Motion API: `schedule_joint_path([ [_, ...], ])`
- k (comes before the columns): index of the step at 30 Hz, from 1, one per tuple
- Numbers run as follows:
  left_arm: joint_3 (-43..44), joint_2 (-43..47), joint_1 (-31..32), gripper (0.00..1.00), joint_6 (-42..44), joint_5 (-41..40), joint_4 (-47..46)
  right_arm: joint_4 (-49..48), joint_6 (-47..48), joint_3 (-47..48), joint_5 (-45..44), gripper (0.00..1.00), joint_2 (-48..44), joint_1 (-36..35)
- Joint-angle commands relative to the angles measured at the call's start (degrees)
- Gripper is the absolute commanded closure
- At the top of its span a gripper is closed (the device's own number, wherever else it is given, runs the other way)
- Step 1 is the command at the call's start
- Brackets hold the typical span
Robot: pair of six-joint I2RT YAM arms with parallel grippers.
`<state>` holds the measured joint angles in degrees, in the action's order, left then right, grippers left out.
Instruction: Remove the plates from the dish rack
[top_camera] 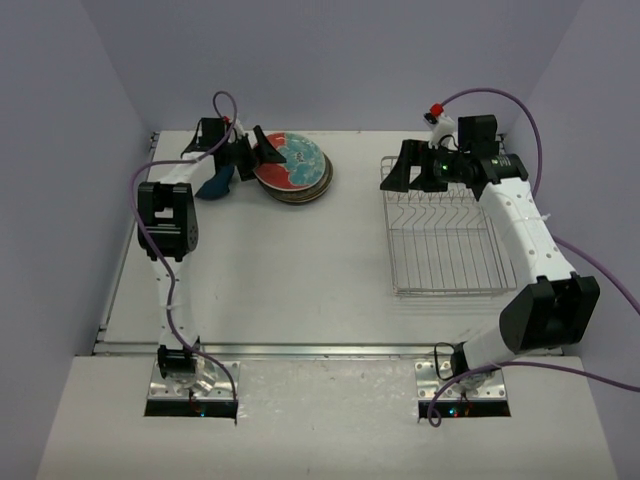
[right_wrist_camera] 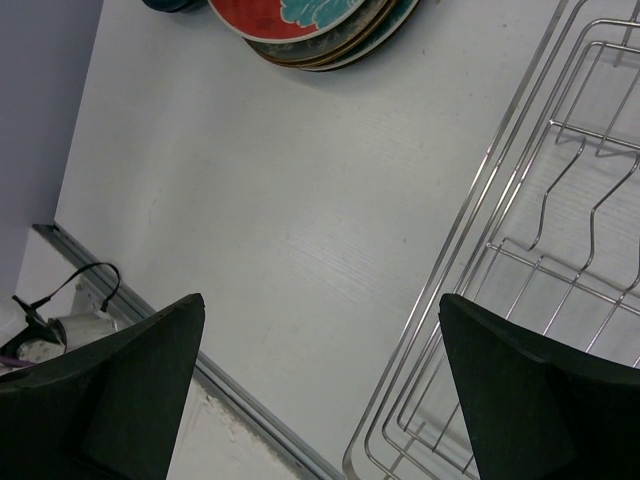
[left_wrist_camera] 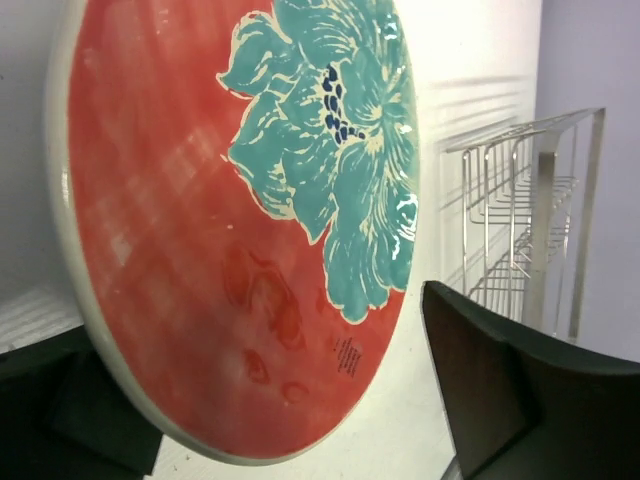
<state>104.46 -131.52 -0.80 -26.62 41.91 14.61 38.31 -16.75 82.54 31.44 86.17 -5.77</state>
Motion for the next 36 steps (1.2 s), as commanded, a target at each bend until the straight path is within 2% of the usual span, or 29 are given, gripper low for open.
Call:
schedule_joint_path([
  [1,4.85,3.65,2.34,0.0,9.71,-11.68,8.49,0.26,1.23,1.55,-0.74,0.01,-0.35,0.22],
  [7,8.29,4.77,6.52,0.0,15.45,-26.2,16.31,1.01,1.11,2.25,-1.06,0.01,-0.65,0.15],
  [13,10.73,2.86,7.51,0.0,16.18,-29.41,19.87,1.94,1.86,2.94,-2.08,0.01,-1.12,0.15],
  [22,9.62,4.17,7.57,0.0,16.68,-33.45,20.36,2.04,2.07,3.15,-2.43,0.01,-1.09,0.15],
  [29,10.06,8.82,9.3,0.0,20.47,-45.02,20.83,1.88,0.7,3.94,-5.45,0.01,-0.9,0.15],
  [36,9.8,12.76,10.38,0.0,23.64,-48.71,23.26,1.35,-0.21,3.87,-9.94,0.01,-1.8,0.15],
])
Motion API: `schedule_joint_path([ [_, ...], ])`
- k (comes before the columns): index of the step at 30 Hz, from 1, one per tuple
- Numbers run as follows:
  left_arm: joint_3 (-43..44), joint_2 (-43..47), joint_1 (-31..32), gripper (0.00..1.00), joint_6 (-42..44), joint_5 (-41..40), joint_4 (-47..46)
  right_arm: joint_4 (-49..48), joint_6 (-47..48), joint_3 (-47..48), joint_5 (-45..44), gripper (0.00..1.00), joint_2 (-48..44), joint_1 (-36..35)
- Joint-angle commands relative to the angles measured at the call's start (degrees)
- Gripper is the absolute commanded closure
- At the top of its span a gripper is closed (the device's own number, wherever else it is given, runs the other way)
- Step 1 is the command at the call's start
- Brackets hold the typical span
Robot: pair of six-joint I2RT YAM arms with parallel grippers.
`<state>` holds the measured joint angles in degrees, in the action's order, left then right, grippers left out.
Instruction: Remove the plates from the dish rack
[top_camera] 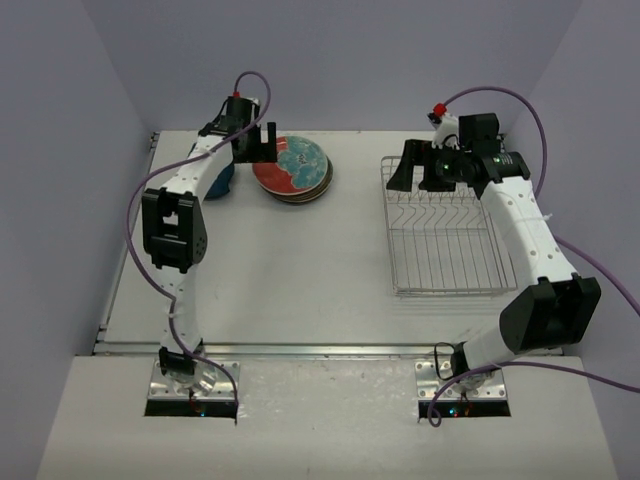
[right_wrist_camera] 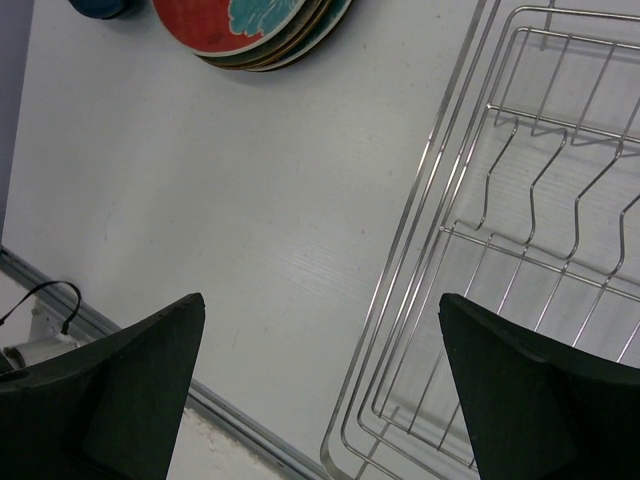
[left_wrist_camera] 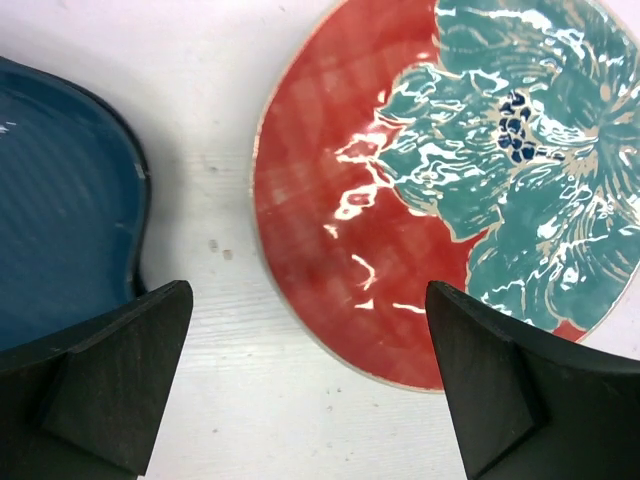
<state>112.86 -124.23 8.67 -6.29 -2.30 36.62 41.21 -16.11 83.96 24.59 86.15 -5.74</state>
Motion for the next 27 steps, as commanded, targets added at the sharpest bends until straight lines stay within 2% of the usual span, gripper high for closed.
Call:
schedule_joint_path([
  [1,1.22,5.93,0.94,0.0,3.68,-4.44,1.28,-1.53,-0.86,2.48,-3.32,0.01,-1.86,0.11],
  [3,-0.92,8.67,1.19,0.0,3.92,-2.71,1.12,-1.96,-0.87,1.91,-4.21,0.01,-2.63,0.11],
  [5,-7.12,14.65,1.27,0.0,4.12,-0.19,-1.65,-3.52,-0.26,-0.41,-5.85,0.01,-4.12,0.15],
  [7,-13.14,20.39,1.53,0.0,5.31,3.94,-4.34,-5.43,0.38,-4.3,-7.96,0.01,-6.85,0.11],
  [10,-19.72,27.61,2.35,0.0,6.02,5.42,-4.97,-9.1,1.54,-10.88,-10.69,0.01,-11.68,0.13],
  [17,-43.11,50.65,2.41,0.0,9.18,5.68,-11.73,-16.28,8.1,-28.75,-18.58,0.01,-25.37,0.14],
  [21,-52.93,58.93,2.41,0.0,10.6,5.7,-12.65,-18.54,11.29,-35.76,-22.32,0.01,-31.74,0.11],
  [27,-59.42,68.44,2.41,0.0,11.71,0.94,-14.21,-20.08,12.83,-41.67,-24.46,0.01,-37.22,0.11],
])
